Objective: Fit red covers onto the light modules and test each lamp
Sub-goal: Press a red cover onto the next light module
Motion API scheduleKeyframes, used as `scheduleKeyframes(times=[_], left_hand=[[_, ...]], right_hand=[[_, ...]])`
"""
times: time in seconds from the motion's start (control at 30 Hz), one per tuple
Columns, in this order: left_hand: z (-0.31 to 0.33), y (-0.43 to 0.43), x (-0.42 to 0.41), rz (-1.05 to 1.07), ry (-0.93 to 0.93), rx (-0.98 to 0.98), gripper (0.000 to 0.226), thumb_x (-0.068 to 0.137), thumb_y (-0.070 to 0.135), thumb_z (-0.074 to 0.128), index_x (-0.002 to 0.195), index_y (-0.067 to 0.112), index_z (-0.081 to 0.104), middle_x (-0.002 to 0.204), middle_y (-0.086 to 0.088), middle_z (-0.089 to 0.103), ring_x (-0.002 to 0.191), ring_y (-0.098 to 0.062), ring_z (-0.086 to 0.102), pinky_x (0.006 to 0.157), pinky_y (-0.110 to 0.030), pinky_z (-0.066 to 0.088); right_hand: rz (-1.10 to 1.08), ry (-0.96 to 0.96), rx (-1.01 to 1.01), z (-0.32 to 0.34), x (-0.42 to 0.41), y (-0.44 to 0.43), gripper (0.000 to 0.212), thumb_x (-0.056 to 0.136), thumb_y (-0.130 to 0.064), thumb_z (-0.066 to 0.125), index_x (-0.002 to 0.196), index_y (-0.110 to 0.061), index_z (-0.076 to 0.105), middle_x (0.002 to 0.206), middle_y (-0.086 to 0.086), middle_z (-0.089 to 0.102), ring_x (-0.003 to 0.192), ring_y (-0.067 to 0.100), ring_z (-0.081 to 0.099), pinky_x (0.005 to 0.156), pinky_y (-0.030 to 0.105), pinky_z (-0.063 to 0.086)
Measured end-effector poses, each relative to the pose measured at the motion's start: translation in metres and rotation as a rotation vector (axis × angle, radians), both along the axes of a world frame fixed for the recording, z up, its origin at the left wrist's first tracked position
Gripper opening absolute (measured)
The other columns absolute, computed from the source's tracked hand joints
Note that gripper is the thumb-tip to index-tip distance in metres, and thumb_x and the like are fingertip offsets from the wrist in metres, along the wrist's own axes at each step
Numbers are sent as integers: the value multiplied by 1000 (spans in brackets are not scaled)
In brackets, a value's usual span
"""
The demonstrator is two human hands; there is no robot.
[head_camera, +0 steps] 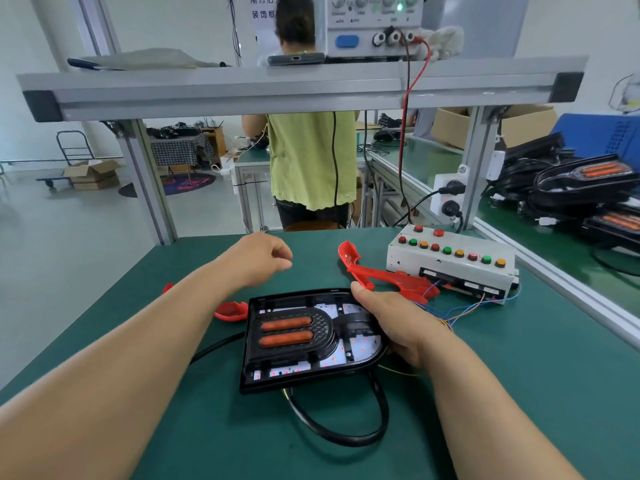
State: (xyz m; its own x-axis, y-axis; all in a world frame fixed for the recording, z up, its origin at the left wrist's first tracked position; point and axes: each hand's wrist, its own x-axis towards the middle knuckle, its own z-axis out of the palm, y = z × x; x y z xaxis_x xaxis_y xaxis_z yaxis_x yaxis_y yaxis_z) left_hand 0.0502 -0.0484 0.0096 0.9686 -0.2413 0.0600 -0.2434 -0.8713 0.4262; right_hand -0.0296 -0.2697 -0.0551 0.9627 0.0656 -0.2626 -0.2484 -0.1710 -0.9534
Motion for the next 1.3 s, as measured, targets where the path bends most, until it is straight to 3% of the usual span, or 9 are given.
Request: scheduleKeyframes(times=[0.17,0.33,0.47,0.57,0.7,0.93,1.1,1.17,1.3], left_hand=[[17,29,5,-16,222,402,36,85,1,62,106,30,68,115,7,68,104,-12,62,93,-30,50],[4,61,-6,51,386,713,48,77,10,77,115,33,57,124,6,59,114,-19,57,98,-34,47],[-12,67,-9,82,269,522,37,78,8,77,99,31,56,114,3,63,104,-19,60,95,-37,50],[-17,67,-11,89,128,416,20,83,27,78,93,33,63,101,11,65,98,-14,60,98,-37,44],[-13,64,-21,76,-58,127,9,91,35,68,84,38,62,90,8,68,87,-16,64,76,-30,44],[-3,34,-48,-182,-222,-265,44,102,23,49,112,65,56,92,18,62,83,1,62,76,-25,46],[-18,18,-58,-176,-211,-396,40,103,28,46,126,60,51,77,6,65,61,-6,55,69,-29,51],[-21,15,-59,-186,-190,-426,37,101,27,51,119,59,54,87,6,65,68,-7,59,67,-25,50],[-23,18,-61,-214,-202,-402,43,90,20,71,121,47,58,113,21,53,98,13,52,83,-3,37]], right_hand=[[21,0,-5,-2,4,-2,65,90,-61,52,118,-4,67,118,20,70,116,45,61,106,65,40],[36,0,-16,-3,7,-2,67,86,-64,53,114,-6,70,114,19,72,112,44,64,106,64,41],[35,3,-19,-3,8,-1,64,89,-64,52,110,-8,73,109,16,74,109,41,67,106,62,42],[36,8,-8,-3,9,-2,60,94,-62,49,108,-10,74,105,11,76,107,36,69,107,59,44],[31,4,1,-3,9,-2,60,97,-62,44,107,-11,74,102,7,77,104,31,71,106,52,47],[25,-27,-15,1,6,0,62,90,-64,46,109,-11,71,105,7,76,106,32,69,103,52,49],[40,-68,25,0,4,1,58,97,-58,46,114,-6,66,113,10,74,115,32,65,109,52,43],[42,-78,35,-1,5,2,59,98,-56,45,117,-3,63,117,12,72,118,33,63,111,52,42],[33,-45,132,-3,5,4,51,100,-52,47,114,-8,70,110,9,76,110,29,69,109,50,45]])
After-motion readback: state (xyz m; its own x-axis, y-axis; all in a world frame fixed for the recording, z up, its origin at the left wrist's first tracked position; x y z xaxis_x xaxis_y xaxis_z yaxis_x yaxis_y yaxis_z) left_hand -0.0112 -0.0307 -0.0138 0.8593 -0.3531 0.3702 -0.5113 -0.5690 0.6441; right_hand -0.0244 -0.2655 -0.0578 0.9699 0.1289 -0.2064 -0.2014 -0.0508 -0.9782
